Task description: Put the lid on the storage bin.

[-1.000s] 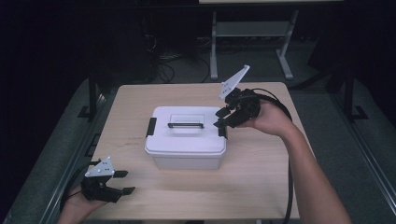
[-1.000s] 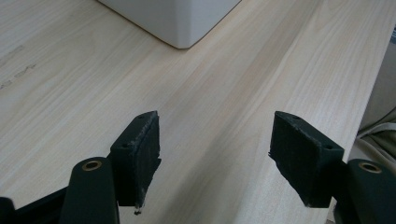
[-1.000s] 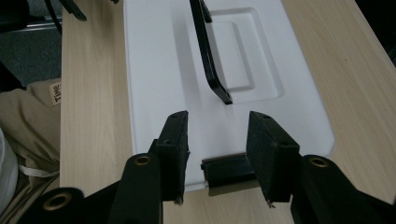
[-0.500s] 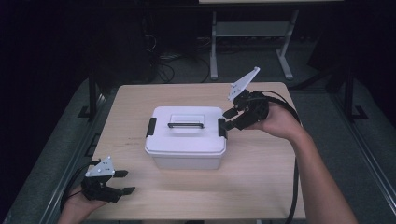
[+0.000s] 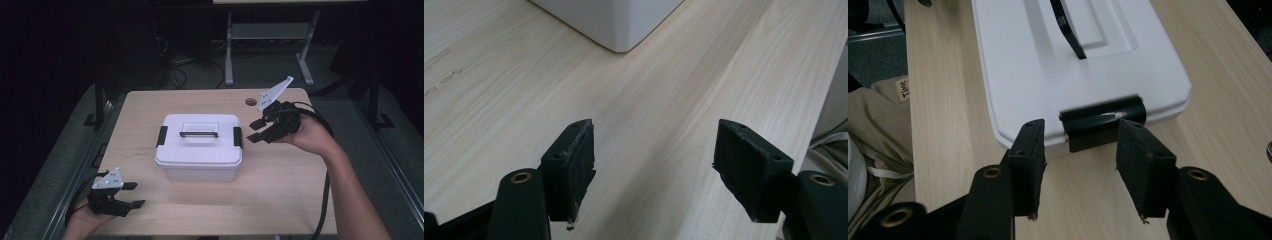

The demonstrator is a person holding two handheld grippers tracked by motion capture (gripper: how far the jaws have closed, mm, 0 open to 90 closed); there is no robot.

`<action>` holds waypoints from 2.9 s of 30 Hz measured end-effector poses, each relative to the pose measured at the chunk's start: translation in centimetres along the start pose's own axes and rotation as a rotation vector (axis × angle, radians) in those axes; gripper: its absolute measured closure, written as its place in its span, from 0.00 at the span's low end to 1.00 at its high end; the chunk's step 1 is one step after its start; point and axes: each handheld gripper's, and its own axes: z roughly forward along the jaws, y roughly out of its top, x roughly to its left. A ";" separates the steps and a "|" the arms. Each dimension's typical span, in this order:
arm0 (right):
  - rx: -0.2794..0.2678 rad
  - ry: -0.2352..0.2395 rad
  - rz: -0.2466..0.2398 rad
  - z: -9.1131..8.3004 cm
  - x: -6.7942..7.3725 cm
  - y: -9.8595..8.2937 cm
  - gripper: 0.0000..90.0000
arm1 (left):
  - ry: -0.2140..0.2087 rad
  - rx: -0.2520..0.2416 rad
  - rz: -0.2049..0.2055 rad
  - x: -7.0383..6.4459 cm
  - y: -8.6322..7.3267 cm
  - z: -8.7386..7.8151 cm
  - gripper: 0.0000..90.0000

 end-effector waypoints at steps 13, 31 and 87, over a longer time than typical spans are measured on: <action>-0.006 -0.011 0.038 -0.5 0.0 -2.5 0.58 | 0.005 0.000 -0.002 0.0 -0.1 -0.1 0.36; -0.003 -0.005 0.068 -0.1 0.2 -4.9 0.55 | 0.010 -0.005 -0.010 0.0 -0.2 -0.1 0.36; -0.028 0.011 0.164 3.0 1.4 -12.0 0.41 | 0.011 0.000 -0.013 0.1 -0.3 0.0 0.36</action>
